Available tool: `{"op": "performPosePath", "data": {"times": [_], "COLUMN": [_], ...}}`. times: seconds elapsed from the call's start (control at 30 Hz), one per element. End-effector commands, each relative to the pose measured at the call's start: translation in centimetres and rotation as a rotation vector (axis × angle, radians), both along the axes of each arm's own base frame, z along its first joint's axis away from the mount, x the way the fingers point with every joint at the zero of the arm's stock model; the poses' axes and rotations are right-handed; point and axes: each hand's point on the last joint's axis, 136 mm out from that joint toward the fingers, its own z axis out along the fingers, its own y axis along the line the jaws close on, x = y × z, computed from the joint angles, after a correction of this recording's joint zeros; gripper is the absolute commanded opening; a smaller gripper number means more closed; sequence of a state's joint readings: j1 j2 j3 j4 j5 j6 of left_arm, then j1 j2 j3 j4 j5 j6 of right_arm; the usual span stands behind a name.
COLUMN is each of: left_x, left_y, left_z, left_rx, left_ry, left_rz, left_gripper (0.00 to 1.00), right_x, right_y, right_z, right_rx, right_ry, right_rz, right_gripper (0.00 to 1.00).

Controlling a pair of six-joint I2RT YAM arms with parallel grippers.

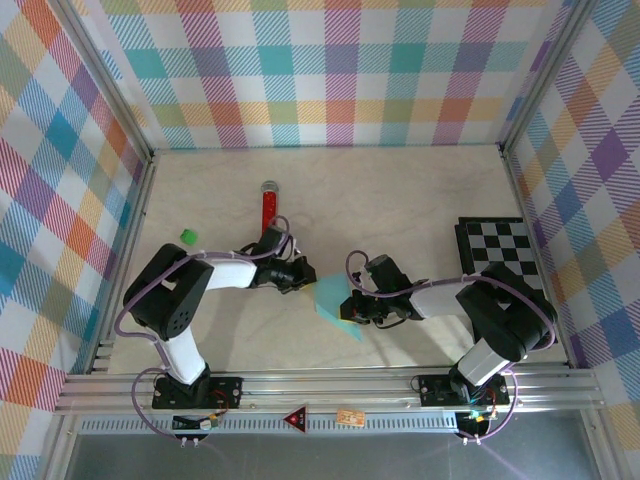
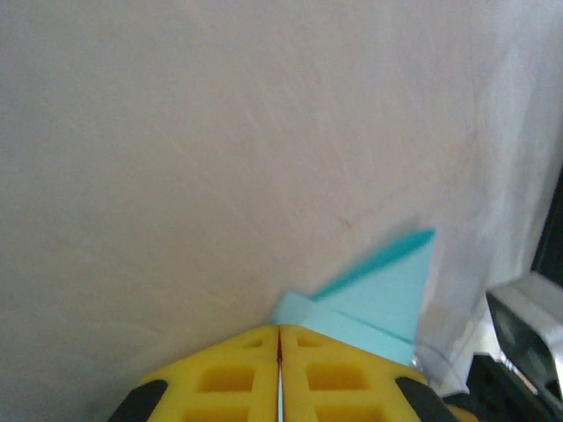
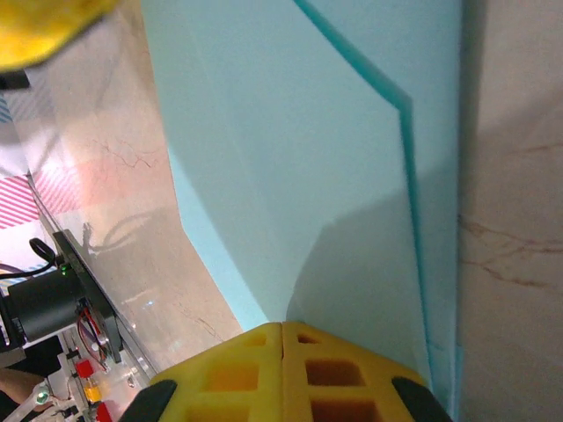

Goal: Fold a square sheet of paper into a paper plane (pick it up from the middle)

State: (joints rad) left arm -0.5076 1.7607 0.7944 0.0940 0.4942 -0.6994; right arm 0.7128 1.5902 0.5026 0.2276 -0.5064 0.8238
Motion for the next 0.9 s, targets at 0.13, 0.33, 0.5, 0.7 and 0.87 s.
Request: {"op": "performPosePath", "data": {"times": [0.13, 0.33, 0.5, 0.7, 0.87], "left_x": [1.3, -0.3, -2.1, -2.2, -2.1], "left_y": [-0.3, -2.4, -4.9, -4.9, -4.3], "left_z": [4.2, 5.9, 4.0, 1.8, 0.9], "left_rx": [-0.002, -0.025, -0.022, 0.008, 0.056], "left_ry": [-0.08, -0.15, -0.13, -0.09, -0.084], "left_rz": [-0.01, -0.075, -0.153, -0.159, -0.15], "left_gripper": [0.1, 0.12, 0.11, 0.1, 0.09], "right_x": [-2.2, -1.4, -0.8, -0.4, -0.7], "right_y": [-2.0, -1.3, -0.4, 0.5, 0.3], "right_z": [-2.3, -1.6, -0.6, 1.1, 2.6], "right_rx": [-0.104, -0.09, -0.053, -0.003, 0.01], "right_ry": [0.083, 0.063, 0.05, 0.022, -0.002], "right_rz": [0.02, 0.018, 0.029, 0.048, 0.056], "right_gripper": [0.04, 0.05, 0.08, 0.12, 0.15]}}
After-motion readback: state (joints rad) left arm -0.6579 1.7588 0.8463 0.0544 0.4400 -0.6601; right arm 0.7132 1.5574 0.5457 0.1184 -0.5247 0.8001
